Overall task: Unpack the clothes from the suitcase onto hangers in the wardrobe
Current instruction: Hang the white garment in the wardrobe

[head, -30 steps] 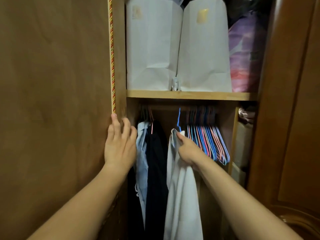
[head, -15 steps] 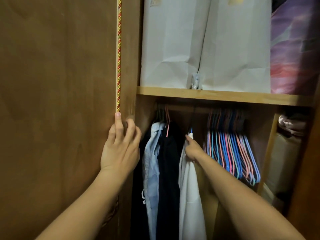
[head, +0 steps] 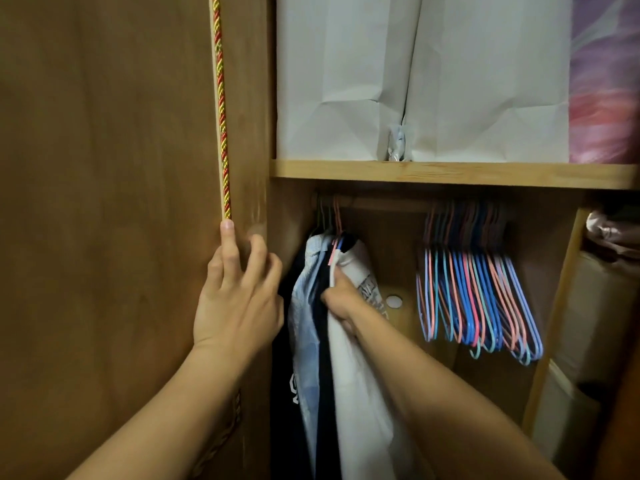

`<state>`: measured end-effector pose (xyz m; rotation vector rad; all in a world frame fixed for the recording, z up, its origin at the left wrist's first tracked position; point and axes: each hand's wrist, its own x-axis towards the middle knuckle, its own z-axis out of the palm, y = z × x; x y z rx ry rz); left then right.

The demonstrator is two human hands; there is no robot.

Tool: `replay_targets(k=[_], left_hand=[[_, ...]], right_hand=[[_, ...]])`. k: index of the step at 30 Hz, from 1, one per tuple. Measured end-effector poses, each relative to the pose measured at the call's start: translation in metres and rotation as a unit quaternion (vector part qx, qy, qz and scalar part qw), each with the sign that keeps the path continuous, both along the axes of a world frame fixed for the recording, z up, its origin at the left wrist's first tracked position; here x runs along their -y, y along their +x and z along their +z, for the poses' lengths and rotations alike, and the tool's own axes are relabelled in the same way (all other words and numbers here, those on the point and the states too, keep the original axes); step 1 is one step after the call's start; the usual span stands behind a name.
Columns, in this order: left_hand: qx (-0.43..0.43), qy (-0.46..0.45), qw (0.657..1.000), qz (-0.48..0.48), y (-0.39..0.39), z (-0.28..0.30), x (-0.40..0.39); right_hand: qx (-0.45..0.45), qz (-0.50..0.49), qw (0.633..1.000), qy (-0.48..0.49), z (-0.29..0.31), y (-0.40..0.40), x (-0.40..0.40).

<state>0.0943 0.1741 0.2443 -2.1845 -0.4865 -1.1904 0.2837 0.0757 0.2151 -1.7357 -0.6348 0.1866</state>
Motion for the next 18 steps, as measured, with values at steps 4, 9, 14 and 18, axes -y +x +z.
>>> replay_targets(k=[4,9,14,18], left_hand=[[-0.005,0.002,1.0,-0.008,-0.001,-0.001,0.0],[-0.013,-0.004,1.0,-0.013,-0.003,0.0,0.0],[-0.008,-0.013,0.999,-0.03,-0.004,-0.001,0.001],[-0.008,-0.015,0.999,-0.028,-0.004,-0.001,0.0]], right_hand=[[0.043,0.054,0.996,-0.061,-0.013,0.016,-0.021],[0.127,0.018,0.938,-0.321,-0.022,-0.023,0.038],[0.309,-0.155,0.879,-0.329,-0.042,-0.032,0.096],[0.466,-0.324,0.726,-0.388,-0.038,-0.023,0.131]])
